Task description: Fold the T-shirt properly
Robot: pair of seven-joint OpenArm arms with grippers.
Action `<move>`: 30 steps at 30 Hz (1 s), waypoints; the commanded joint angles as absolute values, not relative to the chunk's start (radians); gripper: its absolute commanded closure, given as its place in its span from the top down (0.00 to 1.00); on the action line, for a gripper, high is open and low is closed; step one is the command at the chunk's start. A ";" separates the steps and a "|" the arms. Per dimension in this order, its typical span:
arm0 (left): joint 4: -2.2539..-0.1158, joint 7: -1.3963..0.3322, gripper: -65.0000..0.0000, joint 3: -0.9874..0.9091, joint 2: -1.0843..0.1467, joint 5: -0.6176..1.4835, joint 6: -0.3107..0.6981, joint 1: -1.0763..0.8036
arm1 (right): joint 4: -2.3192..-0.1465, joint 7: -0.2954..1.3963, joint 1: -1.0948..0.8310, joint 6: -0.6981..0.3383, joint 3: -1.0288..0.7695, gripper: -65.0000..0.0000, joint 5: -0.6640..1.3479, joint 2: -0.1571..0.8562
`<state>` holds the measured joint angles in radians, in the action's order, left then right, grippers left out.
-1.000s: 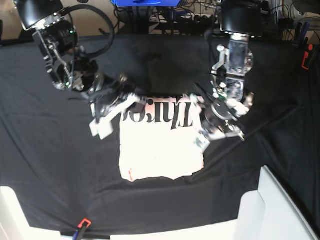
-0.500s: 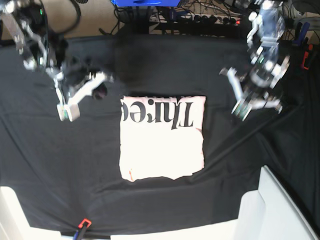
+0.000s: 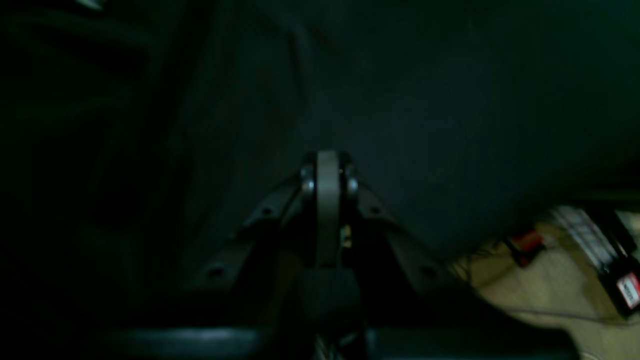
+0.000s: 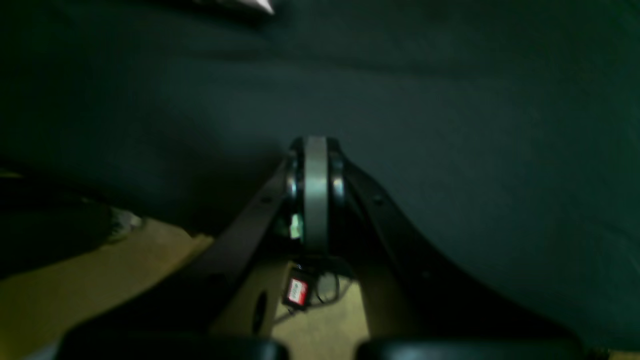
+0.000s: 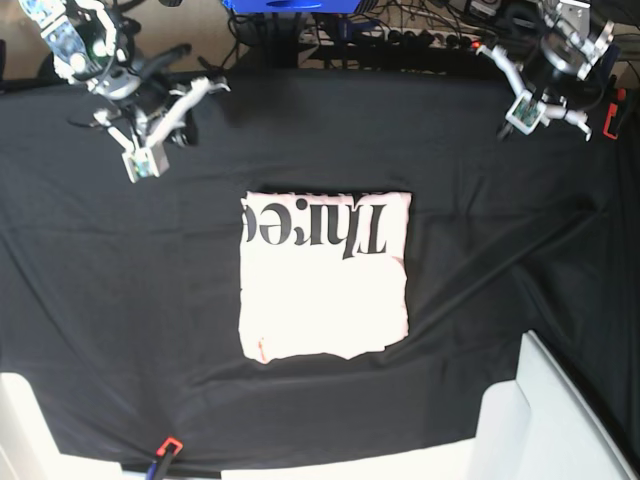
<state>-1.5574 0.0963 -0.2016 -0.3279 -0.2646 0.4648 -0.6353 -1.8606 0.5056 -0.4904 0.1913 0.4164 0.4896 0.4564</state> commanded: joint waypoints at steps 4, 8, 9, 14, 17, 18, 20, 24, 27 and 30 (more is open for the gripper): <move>-1.506 0.203 0.00 -0.248 -0.344 -0.257 0.450 -0.674 | -1.877 0.486 -0.573 0.170 0.308 0.00 0.469 0.466; -1.471 0.268 0.00 -0.251 -0.348 -0.259 0.450 -0.722 | -1.877 0.467 -0.656 0.030 0.197 0.00 0.467 0.461; -1.468 0.283 0.00 -0.251 -0.348 -0.259 0.450 -0.731 | -1.877 0.455 -0.680 0.010 0.176 0.00 0.467 0.460; -1.463 0.298 0.00 -0.286 -0.348 -0.259 0.449 -0.791 | -1.877 0.443 -0.780 0.001 0.113 0.00 0.467 0.460; -1.472 0.300 0.00 -0.289 -0.348 -0.259 0.449 -0.835 | -1.877 0.444 -0.837 0.001 0.102 0.00 0.469 0.460; -1.471 0.300 0.00 -0.289 -0.348 -0.260 0.449 -0.851 | -1.877 0.446 -0.858 0.001 0.094 0.00 0.470 0.460; -1.460 0.292 0.00 -0.282 -0.344 -0.260 0.449 -0.871 | -1.877 0.446 -0.897 0.001 0.085 0.00 0.472 0.456; -1.354 0.292 0.00 -0.263 -0.321 -0.260 0.449 -0.880 | -1.839 0.446 -0.944 0.001 0.088 0.00 0.473 0.414; -1.198 0.292 0.00 -0.208 -0.318 -0.260 0.449 -0.819 | -1.702 0.447 -0.889 -0.001 0.091 0.00 0.470 0.381; -1.001 0.289 0.00 -0.128 -0.318 -0.260 0.449 -0.730 | -1.503 0.453 -0.786 -0.002 0.093 0.00 0.469 0.341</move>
